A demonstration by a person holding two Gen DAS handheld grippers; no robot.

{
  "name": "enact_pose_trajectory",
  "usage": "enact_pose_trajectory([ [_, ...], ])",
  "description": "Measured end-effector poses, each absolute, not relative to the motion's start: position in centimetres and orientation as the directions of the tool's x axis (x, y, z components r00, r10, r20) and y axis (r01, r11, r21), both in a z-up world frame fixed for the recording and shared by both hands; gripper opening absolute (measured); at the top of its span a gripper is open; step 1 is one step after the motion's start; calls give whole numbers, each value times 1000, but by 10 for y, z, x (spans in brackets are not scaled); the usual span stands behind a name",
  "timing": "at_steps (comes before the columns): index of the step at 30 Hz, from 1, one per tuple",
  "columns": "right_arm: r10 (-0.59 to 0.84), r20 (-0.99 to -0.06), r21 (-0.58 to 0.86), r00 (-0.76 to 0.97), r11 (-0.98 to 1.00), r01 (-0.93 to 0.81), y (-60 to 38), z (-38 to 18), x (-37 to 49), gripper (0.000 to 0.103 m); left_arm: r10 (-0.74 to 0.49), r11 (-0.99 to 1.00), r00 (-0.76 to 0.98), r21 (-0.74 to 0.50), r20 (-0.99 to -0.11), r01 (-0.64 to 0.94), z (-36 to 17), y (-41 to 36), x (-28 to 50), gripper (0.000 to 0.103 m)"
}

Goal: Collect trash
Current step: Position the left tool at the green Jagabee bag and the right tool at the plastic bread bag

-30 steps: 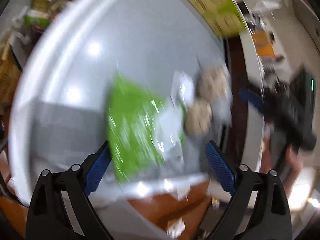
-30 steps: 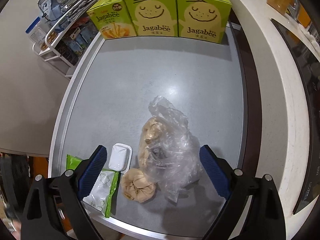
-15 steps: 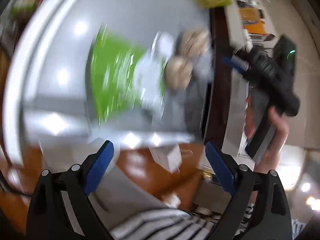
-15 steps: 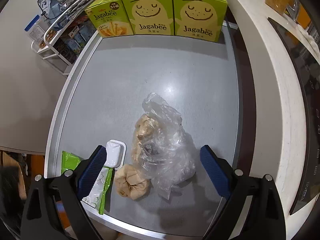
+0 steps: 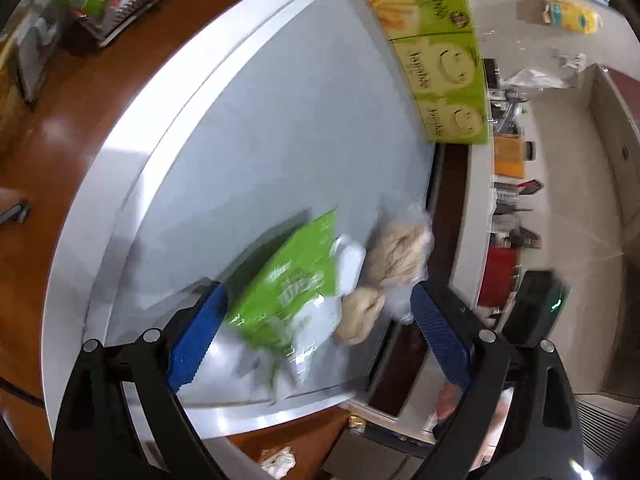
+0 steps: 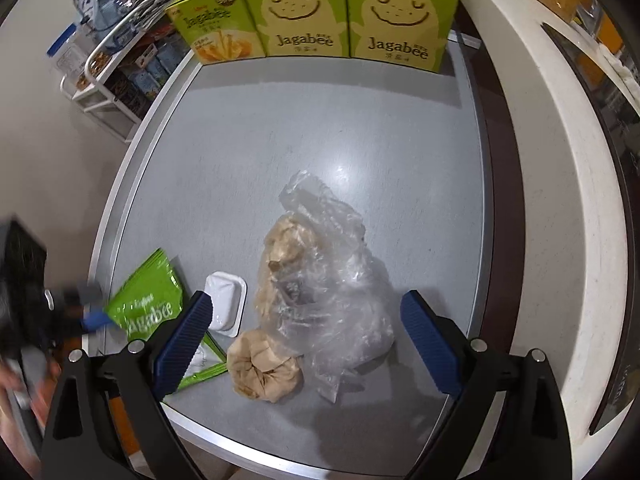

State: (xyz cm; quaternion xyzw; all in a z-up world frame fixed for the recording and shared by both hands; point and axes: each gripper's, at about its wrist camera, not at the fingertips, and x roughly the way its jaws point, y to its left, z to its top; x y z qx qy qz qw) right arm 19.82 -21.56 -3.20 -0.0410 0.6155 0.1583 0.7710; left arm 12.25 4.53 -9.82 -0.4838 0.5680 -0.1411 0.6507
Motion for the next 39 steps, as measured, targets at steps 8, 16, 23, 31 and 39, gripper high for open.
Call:
enact_pose_trajectory([
  [8, 28, -966, -60, 256, 942, -331, -198, -39, 200, 94, -553, 765, 219, -594, -804, -248, -76, 3, 113, 94],
  [16, -41, -959, -147, 281, 918, -368, -177, -45, 209, 94, -410, 823, 266, -479, -873, -306, -83, -30, 104, 94],
  [23, -43, -961, -149, 275, 914, -378, -178, -47, 208, 94, -177, 984, 212, -181, -961, 3, -83, -53, 119, 94],
  [31, -24, -975, -106, 220, 924, -367, -184, -59, 204, 94, -9, 989, 207, 22, -978, 147, -80, -17, 133, 94],
  [39, -24, -976, -108, 218, 918, -381, -183, -61, 202, 98, -234, 968, 195, -211, -952, 134, -61, -3, 130, 94],
])
